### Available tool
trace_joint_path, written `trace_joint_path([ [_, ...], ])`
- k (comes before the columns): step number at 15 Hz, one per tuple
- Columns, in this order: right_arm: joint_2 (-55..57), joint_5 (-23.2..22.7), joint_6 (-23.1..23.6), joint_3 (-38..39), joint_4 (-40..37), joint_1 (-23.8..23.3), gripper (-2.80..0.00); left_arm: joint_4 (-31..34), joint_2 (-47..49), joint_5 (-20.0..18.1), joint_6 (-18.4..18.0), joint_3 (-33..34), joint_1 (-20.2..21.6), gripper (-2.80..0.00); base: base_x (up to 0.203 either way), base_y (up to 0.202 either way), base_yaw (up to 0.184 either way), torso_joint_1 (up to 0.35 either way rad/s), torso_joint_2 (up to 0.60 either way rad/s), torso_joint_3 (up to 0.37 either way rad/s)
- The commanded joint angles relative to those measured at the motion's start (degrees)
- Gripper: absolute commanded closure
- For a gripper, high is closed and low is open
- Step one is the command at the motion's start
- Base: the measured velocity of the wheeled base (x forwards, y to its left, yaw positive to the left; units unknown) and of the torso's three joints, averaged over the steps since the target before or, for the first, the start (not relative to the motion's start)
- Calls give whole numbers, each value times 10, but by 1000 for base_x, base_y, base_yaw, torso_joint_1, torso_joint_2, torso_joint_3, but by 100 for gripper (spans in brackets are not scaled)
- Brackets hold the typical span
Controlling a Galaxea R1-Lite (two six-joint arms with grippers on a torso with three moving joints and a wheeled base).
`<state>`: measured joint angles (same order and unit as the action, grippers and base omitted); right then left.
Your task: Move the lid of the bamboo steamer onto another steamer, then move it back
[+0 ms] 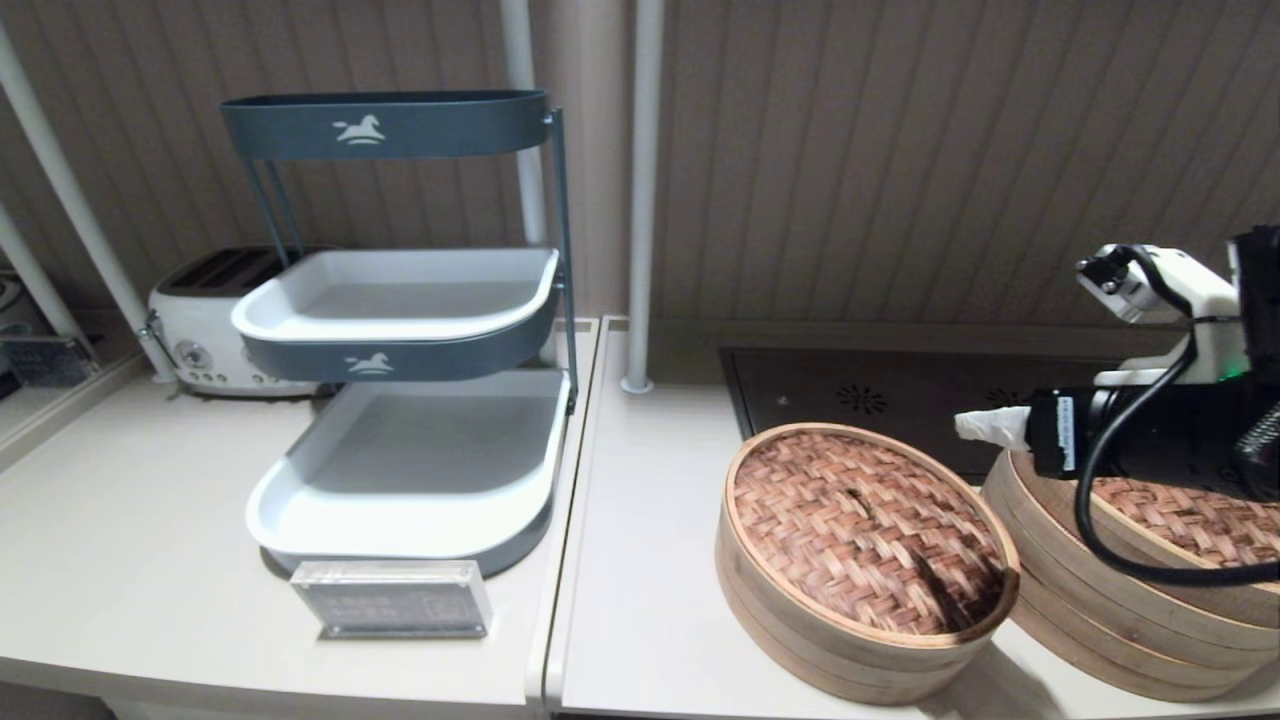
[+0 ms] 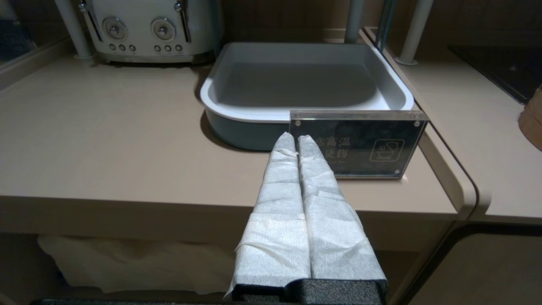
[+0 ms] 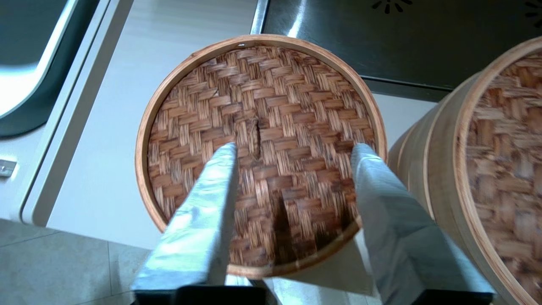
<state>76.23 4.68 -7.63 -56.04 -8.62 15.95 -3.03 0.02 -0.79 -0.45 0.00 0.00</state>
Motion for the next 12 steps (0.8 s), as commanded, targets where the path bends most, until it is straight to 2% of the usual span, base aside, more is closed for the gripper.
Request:
trace_joint_path([
  [1, -52, 0, 0, -5, -24, -6, 0, 0, -1, 0, 0, 16, 0, 0, 0, 0, 0, 0, 0, 0],
  [10, -219, 1, 10, 12, -151, -34, 0, 0, -1, 0, 0, 16, 0, 0, 0, 0, 0, 0, 0, 0],
  [12, -259, 9, 10, 55, -154, -54, 0, 0, -1, 0, 0, 16, 0, 0, 0, 0, 0, 0, 0, 0],
])
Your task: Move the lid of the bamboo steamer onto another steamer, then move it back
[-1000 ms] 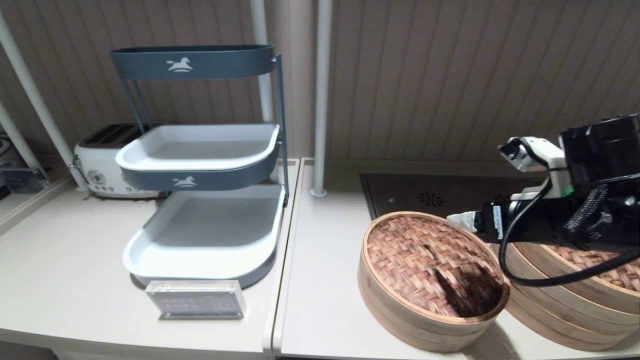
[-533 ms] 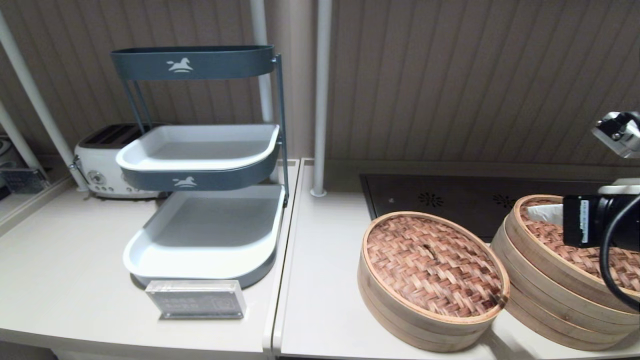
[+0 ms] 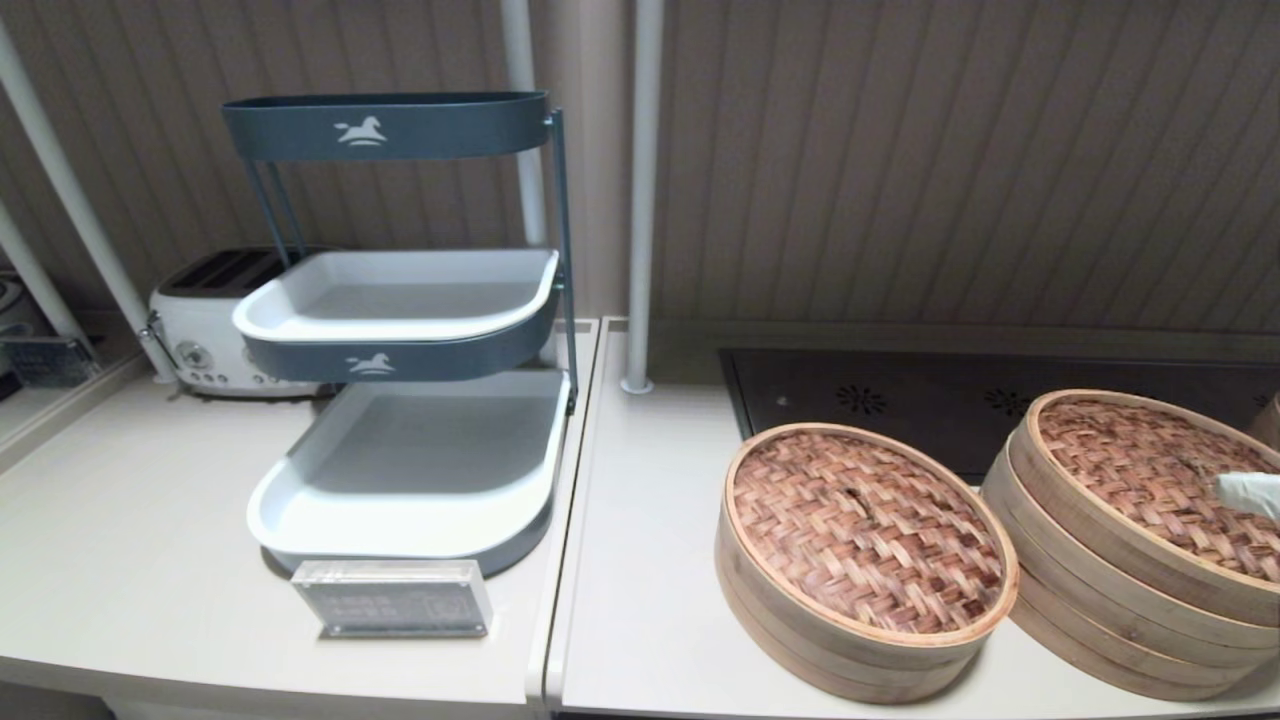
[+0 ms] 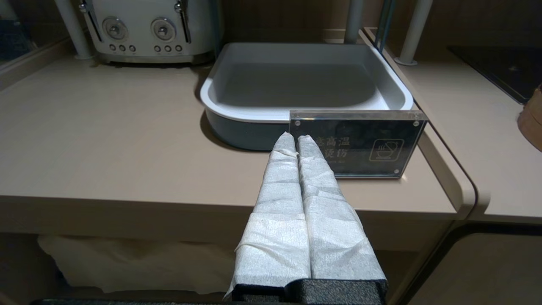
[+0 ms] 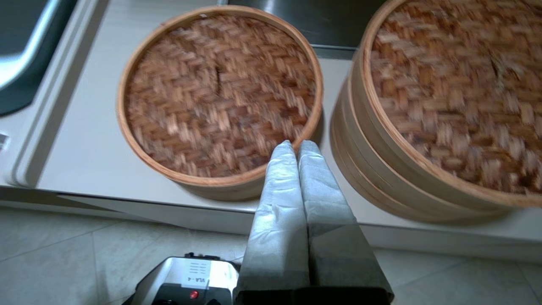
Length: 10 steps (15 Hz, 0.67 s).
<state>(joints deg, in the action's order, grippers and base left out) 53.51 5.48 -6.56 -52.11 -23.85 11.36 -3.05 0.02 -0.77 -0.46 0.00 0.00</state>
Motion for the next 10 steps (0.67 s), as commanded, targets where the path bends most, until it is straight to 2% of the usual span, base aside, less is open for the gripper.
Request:
trace_joint_path([
  [1, -80, 6, 1, 51, -2, -19, 0, 0, -1, 0, 0, 16, 0, 0, 0, 0, 0, 0, 0, 0],
  [4, -240, 16, 9, 185, -3, -36, 0, 0, -1, 0, 0, 16, 0, 0, 0, 0, 0, 0, 0, 0],
  [7, -301, 18, 22, 291, 13, -45, 0, 0, -1, 0, 0, 16, 0, 0, 0, 0, 0, 0, 0, 0],
  [10, -337, 15, 30, 375, 71, -48, 0, 0, -1, 0, 0, 16, 0, 0, 0, 0, 0, 0, 0, 0],
])
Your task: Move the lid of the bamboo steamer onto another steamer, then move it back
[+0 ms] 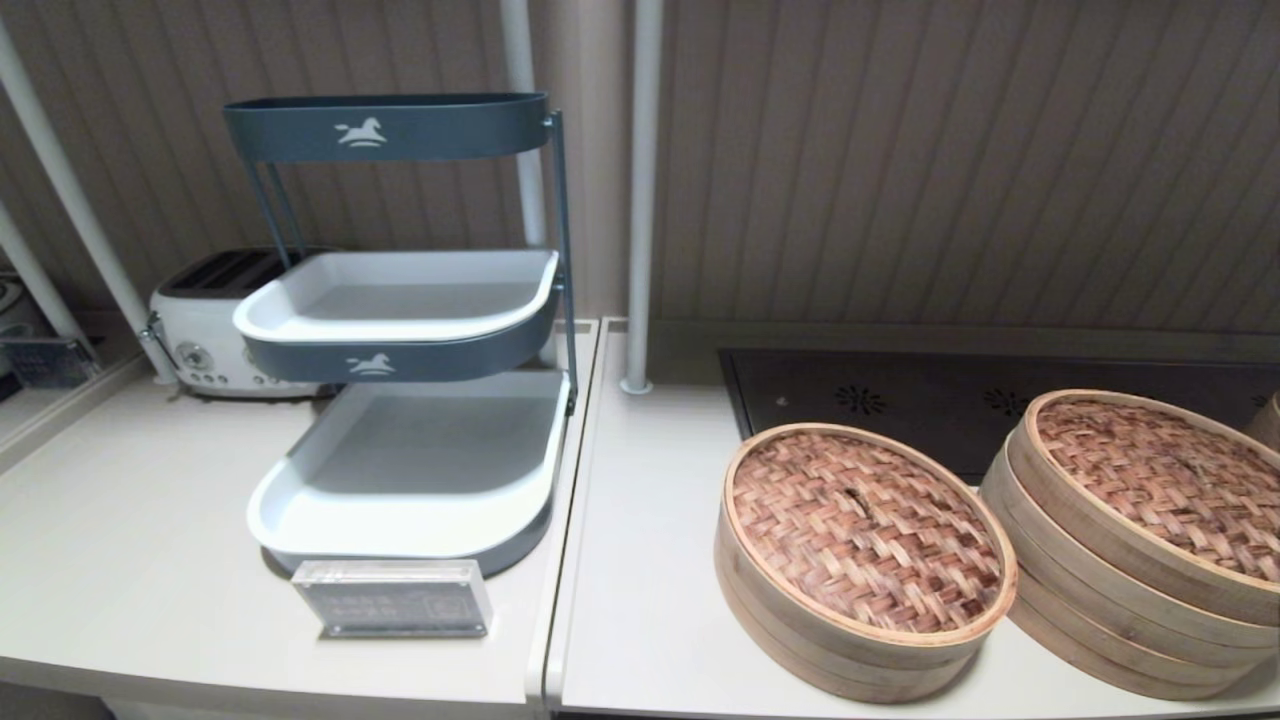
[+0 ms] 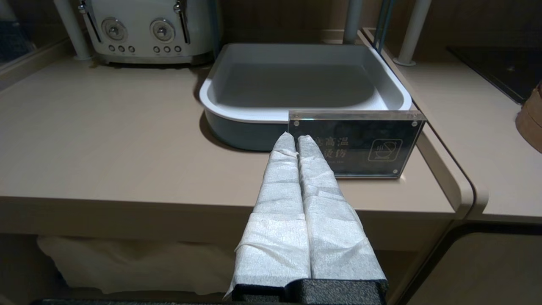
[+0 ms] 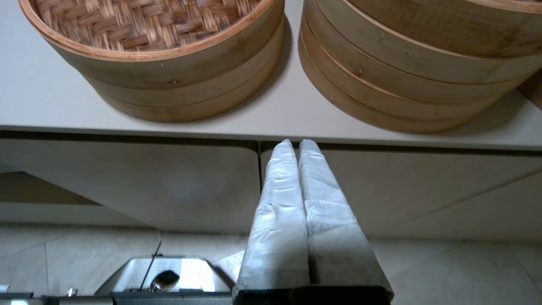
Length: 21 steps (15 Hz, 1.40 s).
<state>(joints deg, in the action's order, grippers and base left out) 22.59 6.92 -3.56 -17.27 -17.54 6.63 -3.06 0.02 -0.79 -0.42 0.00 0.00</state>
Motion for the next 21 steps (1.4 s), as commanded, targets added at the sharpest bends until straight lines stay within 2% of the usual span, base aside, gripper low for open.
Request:
trace_joint_path([
  [1, -42, -3, 3, 44, 34, 0, 0, 0, -1, 0, 0, 16, 0, 0, 0, 0, 0, 0, 0, 0],
  [3, -64, -10, 14, 107, 117, 3, 0, 0, -1, 0, 0, 16, 0, 0, 0, 0, 0, 0, 0, 0],
  [5, -68, -6, 27, 143, 161, 0, 0, 0, -1, 0, 0, 16, 0, 0, 0, 0, 0, 0, 0, 0],
  [7, -71, 0, 28, 147, 160, -32, 0, 0, -1, 0, 0, 16, 0, 0, 0, 0, 0, 0, 0, 0],
  [9, -83, -2, 48, 148, 162, -84, 0, 0, -1, 0, 0, 16, 0, 0, 0, 0, 0, 0, 0, 0],
  [11, -91, -8, 56, 150, 164, -83, 0, 0, -1, 0, 0, 16, 0, 0, 0, 0, 0, 0, 0, 0],
  [14, -152, -62, 51, 171, 165, -71, 0, 0, -1, 0, 0, 16, 0, 0, 0, 0, 0, 0, 0, 0],
  [17, -214, -64, 52, 173, 165, -70, 0, 0, -1, 0, 0, 16, 0, 0, 0, 0, 0, 0, 0, 0],
  [21, -222, -65, 51, 175, 167, -70, 0, 0, -1, 0, 0, 16, 0, 0, 0, 0, 0, 0, 0, 0],
])
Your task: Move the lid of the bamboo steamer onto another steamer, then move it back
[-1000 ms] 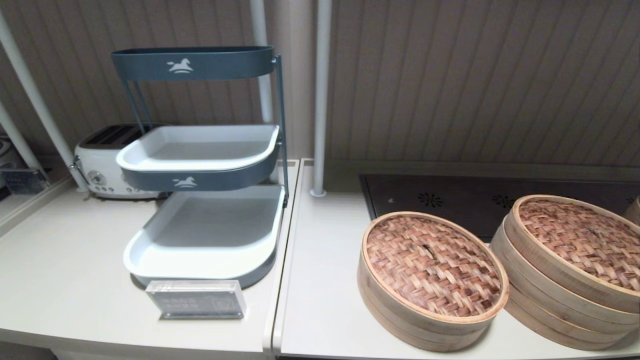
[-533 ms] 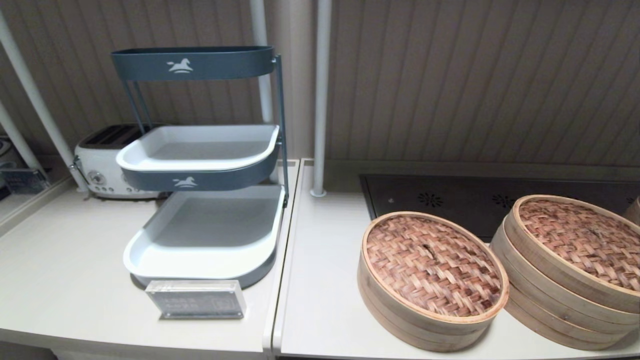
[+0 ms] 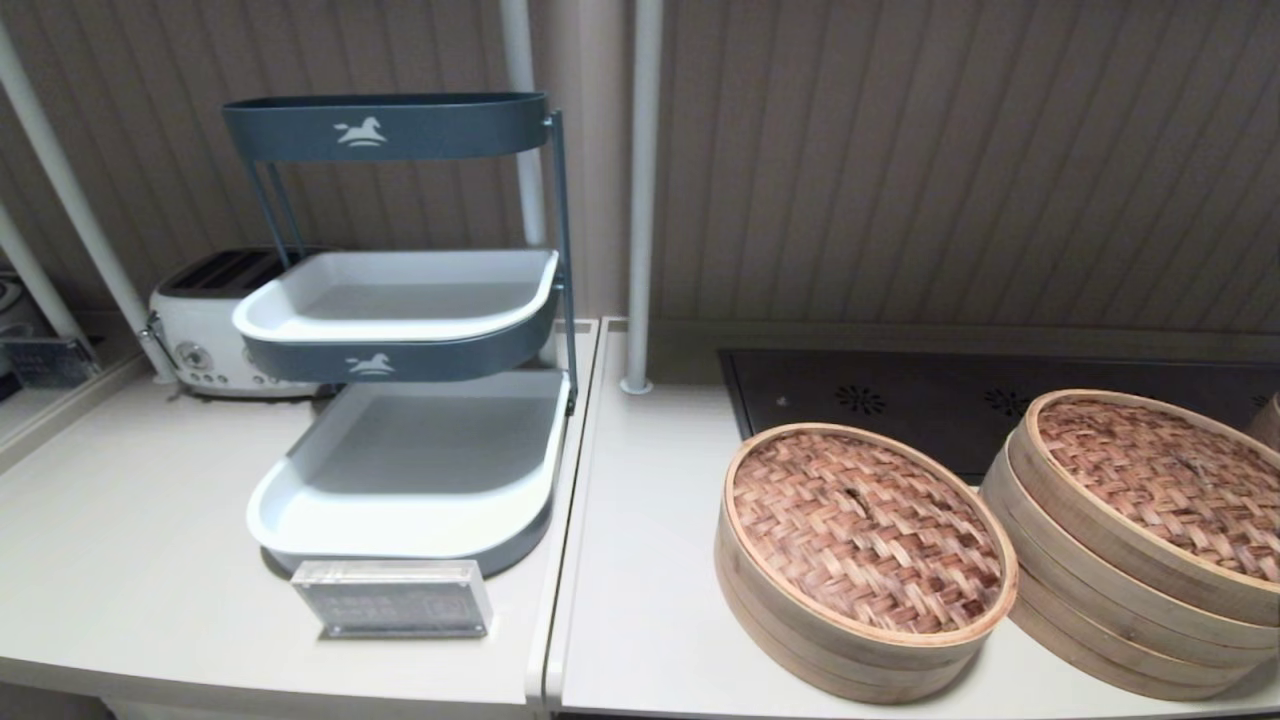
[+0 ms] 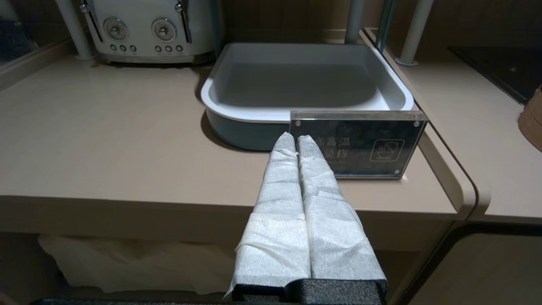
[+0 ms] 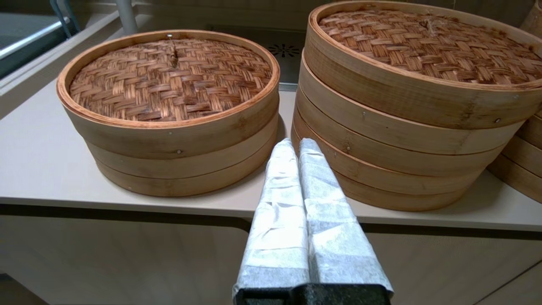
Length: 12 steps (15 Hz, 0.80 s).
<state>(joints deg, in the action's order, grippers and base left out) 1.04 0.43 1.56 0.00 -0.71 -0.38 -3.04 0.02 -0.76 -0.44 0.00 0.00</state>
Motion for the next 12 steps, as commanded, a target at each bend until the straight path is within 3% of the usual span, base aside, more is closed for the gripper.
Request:
trace_joint_path([
  [1, -8, -2, -2, 7, 9, 1, 0, 0, -1, 0, 0, 16, 0, 0, 0, 0, 0, 0, 0, 0],
  [12, -7, -1, -4, 15, 30, -1, 0, 0, -1, 0, 0, 16, 0, 0, 0, 0, 0, 0, 0, 0],
])
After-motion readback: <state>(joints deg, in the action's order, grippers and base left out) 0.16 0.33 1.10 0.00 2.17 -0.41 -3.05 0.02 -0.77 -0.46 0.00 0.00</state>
